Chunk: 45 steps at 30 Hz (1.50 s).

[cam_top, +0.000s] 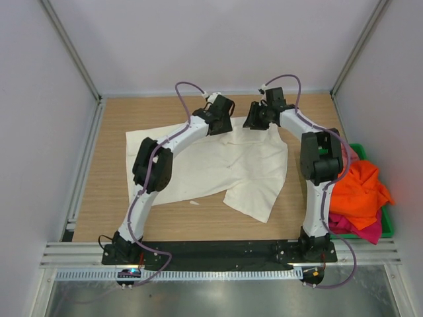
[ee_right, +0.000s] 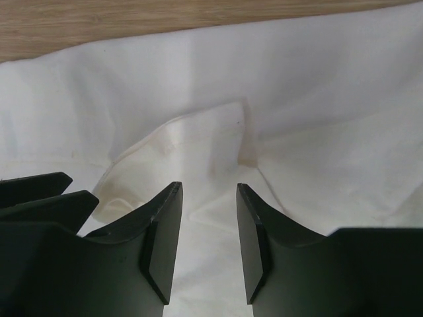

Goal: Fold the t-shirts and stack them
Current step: Fold the tshirt

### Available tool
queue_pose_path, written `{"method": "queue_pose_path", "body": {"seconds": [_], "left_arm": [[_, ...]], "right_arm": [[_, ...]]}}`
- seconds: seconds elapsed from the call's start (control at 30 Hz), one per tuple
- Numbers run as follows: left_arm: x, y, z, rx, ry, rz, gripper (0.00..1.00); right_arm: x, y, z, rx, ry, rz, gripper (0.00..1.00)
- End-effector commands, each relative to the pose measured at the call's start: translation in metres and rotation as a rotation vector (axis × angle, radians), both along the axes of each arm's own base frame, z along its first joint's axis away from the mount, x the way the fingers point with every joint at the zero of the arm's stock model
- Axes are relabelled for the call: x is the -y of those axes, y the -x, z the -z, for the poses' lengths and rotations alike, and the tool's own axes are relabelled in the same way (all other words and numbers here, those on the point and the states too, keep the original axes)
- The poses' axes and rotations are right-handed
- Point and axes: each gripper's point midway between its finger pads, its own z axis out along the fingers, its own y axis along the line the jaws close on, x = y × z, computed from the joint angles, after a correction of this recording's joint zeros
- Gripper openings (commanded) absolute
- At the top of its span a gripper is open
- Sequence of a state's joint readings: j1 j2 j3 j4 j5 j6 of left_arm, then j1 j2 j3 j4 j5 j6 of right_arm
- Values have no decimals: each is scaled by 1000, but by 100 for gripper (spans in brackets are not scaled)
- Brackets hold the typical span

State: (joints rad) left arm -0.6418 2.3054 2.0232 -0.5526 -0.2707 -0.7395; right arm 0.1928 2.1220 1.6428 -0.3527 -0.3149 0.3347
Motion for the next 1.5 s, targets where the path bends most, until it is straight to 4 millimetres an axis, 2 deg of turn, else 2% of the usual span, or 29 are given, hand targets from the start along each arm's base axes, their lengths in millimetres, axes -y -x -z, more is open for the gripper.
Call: {"method": "queue_pose_path", "body": {"seconds": [0.0, 0.1, 0.23, 0.47, 0.77, 0.87, 0.97, 1.0, 1.07, 1.1, 1.27, 1.3, 1.33, 1.37, 1.4, 1.47], "left_arm": [[1, 0, -10, 6, 3, -63, 49], [8, 4, -4, 1, -1, -52, 49], [8, 9, 5, -28, -8, -54, 48], [7, 12, 7, -37, -23, -30, 45], [5, 16, 15, -66, -50, 1, 35], [5, 18, 15, -67, -60, 16, 31], [5, 20, 13, -68, -65, 41, 27], [5, 21, 13, -71, -67, 54, 25], [6, 22, 11, -71, -74, 86, 25], [7, 22, 11, -74, -73, 102, 23], [3, 23, 7, -70, -96, 148, 21], [3, 23, 6, -69, -96, 152, 21], [4, 24, 5, -69, -93, 155, 21], [5, 24, 5, -71, -87, 158, 21], [6, 24, 5, -73, -82, 162, 21], [8, 24, 6, -77, -70, 165, 21]], "right_arm": [[-8, -18, -18, 89, -29, -42, 44], [-7, -18, -12, 75, -34, -54, 43], [-8, -21, -10, 79, -54, -62, 44], [-7, -26, 1, 77, -64, -69, 45], [1, -40, 2, 89, -51, -82, 45], [-4, -40, 2, 80, -78, -103, 44], [-13, -36, 0, 63, -135, -128, 37], [-15, -36, -2, 71, -148, -132, 25], [-20, -34, -7, 66, -184, -139, 12], [-19, -35, -9, 64, -191, -135, 1], [-13, -40, -25, 98, -206, -113, 1], [-13, -40, -26, 100, -205, -120, 2], [-11, -40, -27, 102, -203, -121, 8], [-11, -39, -23, 96, -200, -123, 19], [-10, -38, -20, 85, -196, -125, 38], [-13, -38, -19, 83, -206, -150, 45]]}}
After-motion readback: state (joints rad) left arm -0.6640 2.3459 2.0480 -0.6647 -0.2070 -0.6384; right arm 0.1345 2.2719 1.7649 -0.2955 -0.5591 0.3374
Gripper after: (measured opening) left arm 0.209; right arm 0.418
